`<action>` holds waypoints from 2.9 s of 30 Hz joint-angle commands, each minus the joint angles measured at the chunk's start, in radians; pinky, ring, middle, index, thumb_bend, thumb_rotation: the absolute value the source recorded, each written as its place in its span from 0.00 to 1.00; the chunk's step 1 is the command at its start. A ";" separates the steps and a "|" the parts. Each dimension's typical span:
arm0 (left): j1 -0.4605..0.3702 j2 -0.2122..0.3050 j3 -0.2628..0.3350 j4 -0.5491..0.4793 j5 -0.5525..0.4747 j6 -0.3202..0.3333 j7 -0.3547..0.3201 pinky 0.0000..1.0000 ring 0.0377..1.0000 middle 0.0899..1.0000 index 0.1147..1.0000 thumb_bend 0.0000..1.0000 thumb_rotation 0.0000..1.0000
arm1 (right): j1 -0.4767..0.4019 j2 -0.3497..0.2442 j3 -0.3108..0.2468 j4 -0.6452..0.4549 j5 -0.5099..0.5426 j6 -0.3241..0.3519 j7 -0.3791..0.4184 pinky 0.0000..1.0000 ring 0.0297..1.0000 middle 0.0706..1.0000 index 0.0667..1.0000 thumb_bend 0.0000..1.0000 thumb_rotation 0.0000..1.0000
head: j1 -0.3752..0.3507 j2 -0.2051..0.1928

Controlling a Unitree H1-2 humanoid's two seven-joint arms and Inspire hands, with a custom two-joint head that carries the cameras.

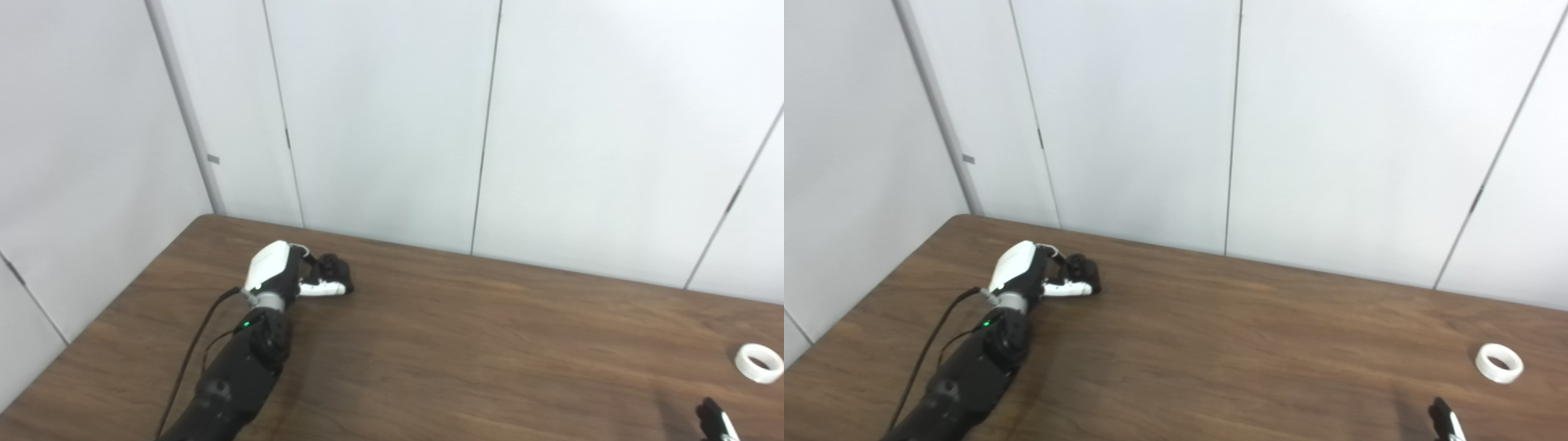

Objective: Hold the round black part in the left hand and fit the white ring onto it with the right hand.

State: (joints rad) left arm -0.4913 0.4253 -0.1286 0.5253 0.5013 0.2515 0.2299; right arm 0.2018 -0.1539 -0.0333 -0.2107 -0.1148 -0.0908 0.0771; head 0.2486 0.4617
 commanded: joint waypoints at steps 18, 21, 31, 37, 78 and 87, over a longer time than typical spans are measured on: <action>0.343 -0.104 -0.055 -0.697 0.101 0.081 -0.128 0.84 0.87 0.78 0.42 0.52 0.05 | 0.017 0.051 0.069 -0.034 -0.098 0.036 -0.065 1.00 0.98 0.93 0.97 0.55 1.00 | -0.167 0.048; 0.401 -0.138 -0.093 -0.778 0.128 0.071 -0.145 0.90 0.87 0.78 0.42 0.52 0.06 | 0.014 0.054 0.079 -0.044 -0.093 0.049 -0.072 1.00 0.97 0.93 0.97 0.56 1.00 | -0.183 0.058; 0.509 -0.207 -0.224 -0.886 0.235 -0.005 -0.202 1.00 0.91 0.81 0.42 0.52 0.06 | 0.004 0.056 0.116 -0.119 -0.130 0.129 -0.092 1.00 0.95 0.91 0.95 0.55 1.00 | -0.238 0.119; 0.563 -0.206 -0.278 -0.900 0.295 -0.082 -0.230 1.00 0.94 0.83 0.42 0.52 0.06 | -0.008 0.059 0.132 -0.153 -0.146 0.162 -0.095 0.97 0.94 0.91 0.95 0.56 1.00 | -0.275 0.158; 0.690 -0.238 -0.268 -0.826 0.363 -0.215 -0.232 1.00 0.93 0.81 0.42 0.52 0.05 | -0.192 -0.044 0.054 -0.370 -0.252 0.493 -0.046 0.88 0.91 0.91 0.89 0.55 0.59 | -0.503 0.271; 0.695 -0.218 -0.227 -0.796 0.341 -0.264 -0.224 1.00 0.88 0.80 0.42 0.52 0.05 | -0.363 -0.136 0.035 -0.286 -0.418 0.556 -0.029 0.97 0.96 0.91 0.79 0.63 0.44 | -0.616 0.235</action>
State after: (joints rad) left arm 0.1910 0.1872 -0.3655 -0.2860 0.8437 -0.0108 0.0006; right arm -0.1174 -0.2642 0.0065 -0.4950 -0.4917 0.4659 0.0470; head -0.3482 0.7026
